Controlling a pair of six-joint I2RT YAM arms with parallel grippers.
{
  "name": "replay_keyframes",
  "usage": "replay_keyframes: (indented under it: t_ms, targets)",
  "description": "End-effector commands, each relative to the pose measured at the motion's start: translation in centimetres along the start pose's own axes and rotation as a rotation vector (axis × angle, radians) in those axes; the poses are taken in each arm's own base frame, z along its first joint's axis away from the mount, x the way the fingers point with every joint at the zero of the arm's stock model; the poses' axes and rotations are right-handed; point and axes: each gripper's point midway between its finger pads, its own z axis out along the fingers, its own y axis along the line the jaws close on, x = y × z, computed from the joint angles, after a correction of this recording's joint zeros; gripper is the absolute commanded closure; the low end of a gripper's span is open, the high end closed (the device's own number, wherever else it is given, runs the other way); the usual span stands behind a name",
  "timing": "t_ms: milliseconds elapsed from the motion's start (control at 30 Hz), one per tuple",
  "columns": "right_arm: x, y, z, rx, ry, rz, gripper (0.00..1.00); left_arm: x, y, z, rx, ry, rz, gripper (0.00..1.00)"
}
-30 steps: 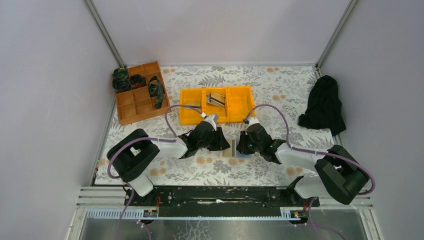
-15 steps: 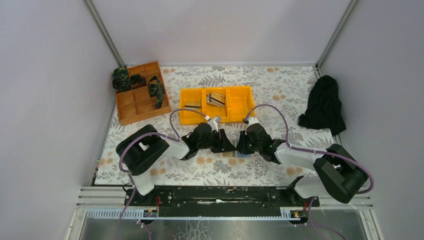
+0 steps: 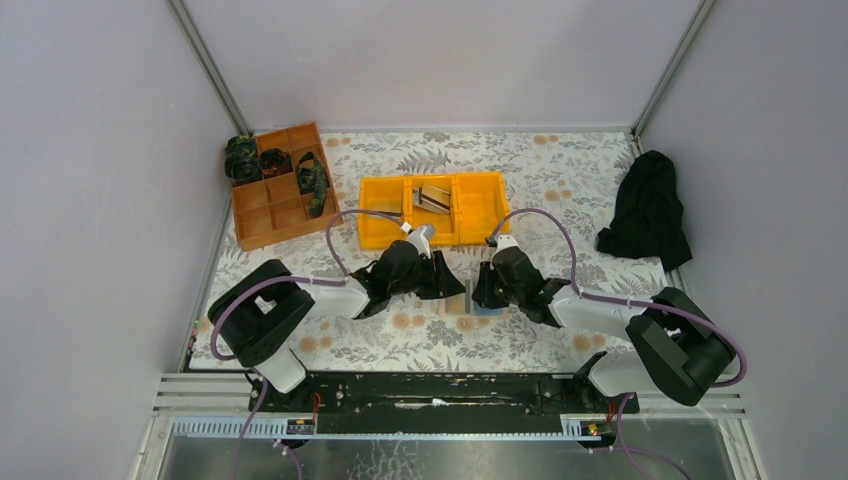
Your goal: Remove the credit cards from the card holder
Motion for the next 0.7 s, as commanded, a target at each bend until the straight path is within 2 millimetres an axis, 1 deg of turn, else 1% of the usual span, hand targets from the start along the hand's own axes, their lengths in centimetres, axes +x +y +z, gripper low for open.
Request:
replay_keyframes:
  t_ms: [0, 100, 200, 667]
  targets:
    - [-1.6, 0.4, 0.2, 0.000, -0.042, 0.007, 0.76, -0.8, 1.7, -0.2, -0.088, -0.035, 0.050, 0.54]
    - [-1.6, 0.4, 0.2, 0.004, -0.042, 0.009, 0.76, -0.6, 2.7, -0.2, -0.125, -0.041, 0.051, 0.54]
    - [-1.6, 0.4, 0.2, 0.003, -0.044, 0.009, 0.76, -0.4, 3.2, -0.3, -0.139, -0.038, 0.049, 0.54]
    - [-1.6, 0.6, 0.1, -0.002, -0.037, 0.003, 0.76, 0.4, 4.0, 0.2, -0.149, -0.011, 0.044, 0.54]
